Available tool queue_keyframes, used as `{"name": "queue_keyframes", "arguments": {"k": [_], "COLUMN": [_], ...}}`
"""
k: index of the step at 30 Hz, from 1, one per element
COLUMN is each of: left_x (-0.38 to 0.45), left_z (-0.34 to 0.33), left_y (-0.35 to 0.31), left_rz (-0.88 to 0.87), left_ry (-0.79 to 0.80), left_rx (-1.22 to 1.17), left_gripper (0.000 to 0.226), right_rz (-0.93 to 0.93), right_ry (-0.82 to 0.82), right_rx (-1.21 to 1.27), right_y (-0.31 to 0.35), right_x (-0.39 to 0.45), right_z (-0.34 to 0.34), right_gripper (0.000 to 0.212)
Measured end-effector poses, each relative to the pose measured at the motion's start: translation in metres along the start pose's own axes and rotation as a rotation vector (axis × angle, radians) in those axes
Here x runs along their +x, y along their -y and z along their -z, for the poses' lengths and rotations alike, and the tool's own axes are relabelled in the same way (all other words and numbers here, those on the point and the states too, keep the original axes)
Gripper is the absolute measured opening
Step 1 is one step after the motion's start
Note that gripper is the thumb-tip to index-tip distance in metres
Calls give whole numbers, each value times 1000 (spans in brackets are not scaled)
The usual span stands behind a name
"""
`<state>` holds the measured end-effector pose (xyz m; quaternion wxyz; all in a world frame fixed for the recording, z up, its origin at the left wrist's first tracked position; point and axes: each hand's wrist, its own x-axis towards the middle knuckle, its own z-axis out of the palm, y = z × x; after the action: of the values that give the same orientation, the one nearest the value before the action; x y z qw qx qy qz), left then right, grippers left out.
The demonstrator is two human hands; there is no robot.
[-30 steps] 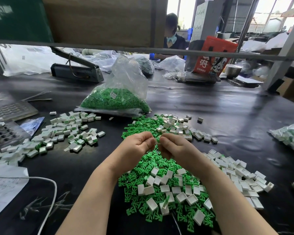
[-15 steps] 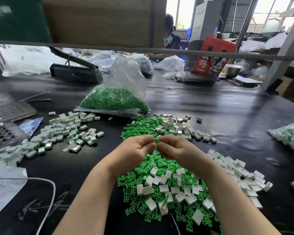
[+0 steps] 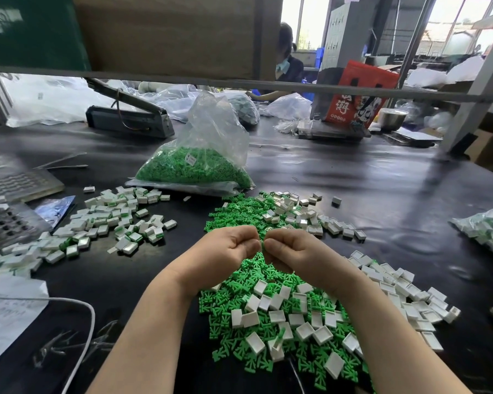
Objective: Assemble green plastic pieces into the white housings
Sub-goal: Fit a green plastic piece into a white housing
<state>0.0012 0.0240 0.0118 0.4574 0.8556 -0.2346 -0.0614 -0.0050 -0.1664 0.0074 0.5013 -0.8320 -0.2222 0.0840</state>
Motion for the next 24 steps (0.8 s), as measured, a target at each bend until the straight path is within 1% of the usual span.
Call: {"name": "queue_keyframes", "arguments": {"k": [3,6,9,12,14,18,24], "left_x": [-1,0,0,0,0,2,3], "left_z": [-2,-5,-5,-7,-9,-11,-12], "left_y": [-1,-2,-3,-4,-5,-7,-4], "left_rz": [-15,-13,1,2,-2,-13,-21], "left_ry": [-19,-52,-79,-74,-72,-68,-41], "left_rx": [1,-53,-137,-236,-278,-338,-291], "left_gripper": [22,24,24,29,27,27,30], "right_rz": [-21,-32,-23,-17,-34,-59,-75], "right_ry": [-10,-23,-41,-20,-8,-13,9], "right_rx": [-12,19,146,281,321,358,299], "right_y": [0,0,1,2,2,3,3], "right_x": [0,2,2,0,-2,-2,-1], "right_z": [1,-1,-2,-2,-2,-2,-2], "right_gripper": [31,32,28,29,28,28,34]}}
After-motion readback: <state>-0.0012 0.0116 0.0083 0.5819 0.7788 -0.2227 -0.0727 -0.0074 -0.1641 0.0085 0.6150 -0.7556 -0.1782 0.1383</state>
